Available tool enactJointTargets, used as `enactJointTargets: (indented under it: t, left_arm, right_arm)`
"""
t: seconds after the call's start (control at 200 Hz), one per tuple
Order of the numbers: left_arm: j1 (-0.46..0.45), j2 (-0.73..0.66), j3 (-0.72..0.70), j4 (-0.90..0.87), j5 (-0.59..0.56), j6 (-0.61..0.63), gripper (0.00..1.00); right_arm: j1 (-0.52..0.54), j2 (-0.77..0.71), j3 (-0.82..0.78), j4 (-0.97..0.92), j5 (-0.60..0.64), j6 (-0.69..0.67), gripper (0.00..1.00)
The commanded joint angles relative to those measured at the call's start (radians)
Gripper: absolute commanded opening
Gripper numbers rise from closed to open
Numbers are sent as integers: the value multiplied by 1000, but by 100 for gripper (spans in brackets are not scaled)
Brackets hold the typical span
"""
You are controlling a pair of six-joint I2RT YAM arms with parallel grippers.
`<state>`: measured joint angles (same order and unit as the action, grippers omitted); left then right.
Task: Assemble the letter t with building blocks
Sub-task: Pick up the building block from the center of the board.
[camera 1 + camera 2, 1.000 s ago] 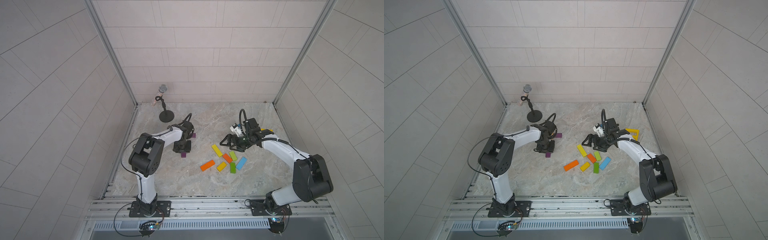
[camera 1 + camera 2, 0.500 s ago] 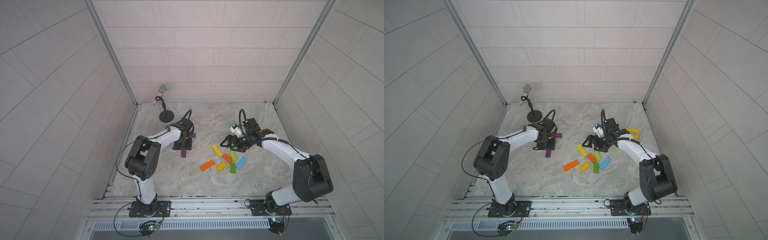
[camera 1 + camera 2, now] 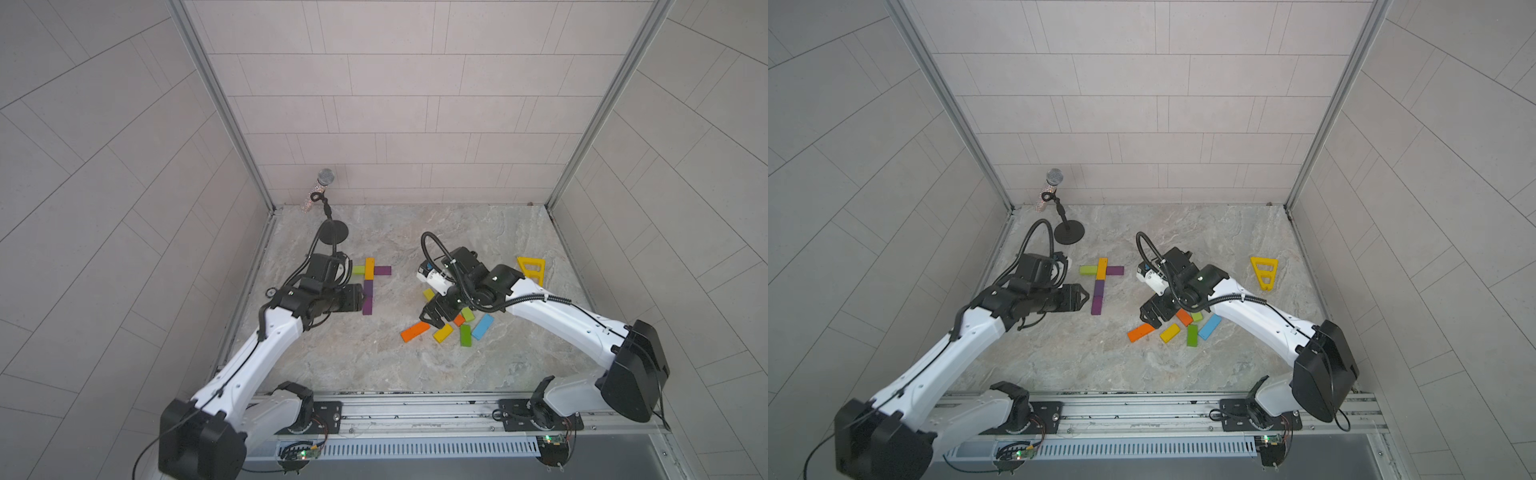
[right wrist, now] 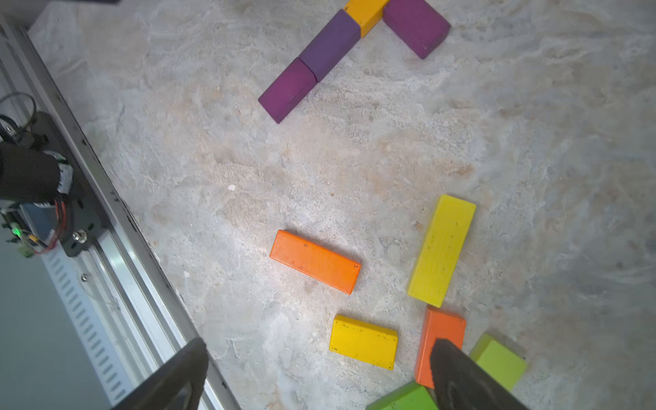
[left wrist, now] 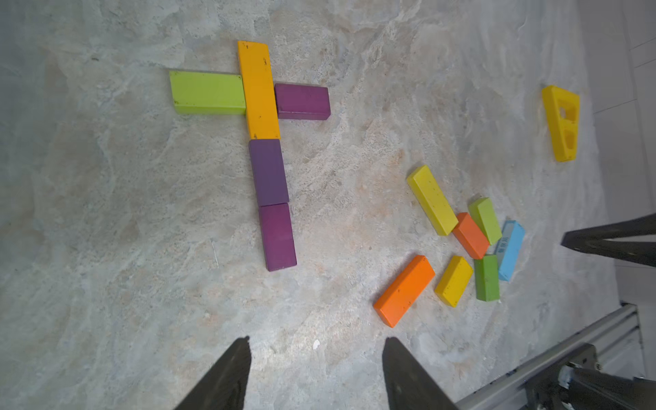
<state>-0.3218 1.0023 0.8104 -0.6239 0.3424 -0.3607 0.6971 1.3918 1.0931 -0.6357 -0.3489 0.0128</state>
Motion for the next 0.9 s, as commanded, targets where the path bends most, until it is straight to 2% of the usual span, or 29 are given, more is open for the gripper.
enactJointTargets:
  t: [0.0, 0.11, 0.245, 0.365, 0.53, 0.74, 0.896]
  left_arm:
    - [12, -88, -74, 33, 112, -22, 64]
    - [24, -144, -114, 6, 169, -63, 64]
    - [49, -169, -109, 17, 200, -106, 64]
    - [64, -154, -147, 79, 250, -188, 65]
    - [67, -177, -174, 58, 219, -200, 66]
    - [66, -160, -151, 33, 161, -152, 67]
    - [66, -179, -153, 52, 114, -135, 67]
  right_arm:
    - [35, -51, -90, 129, 61, -206, 99]
    - [107, -49, -146, 196, 101, -368, 100]
    - [129, 31, -142, 260, 65, -454, 97]
    - [147, 112, -129, 318, 95, -536, 91]
    - [147, 230, -55, 278, 126, -646, 78]
    - [147, 303, -32, 253, 98, -733, 71]
    - [147, 327, -8, 181, 72, -774, 63]
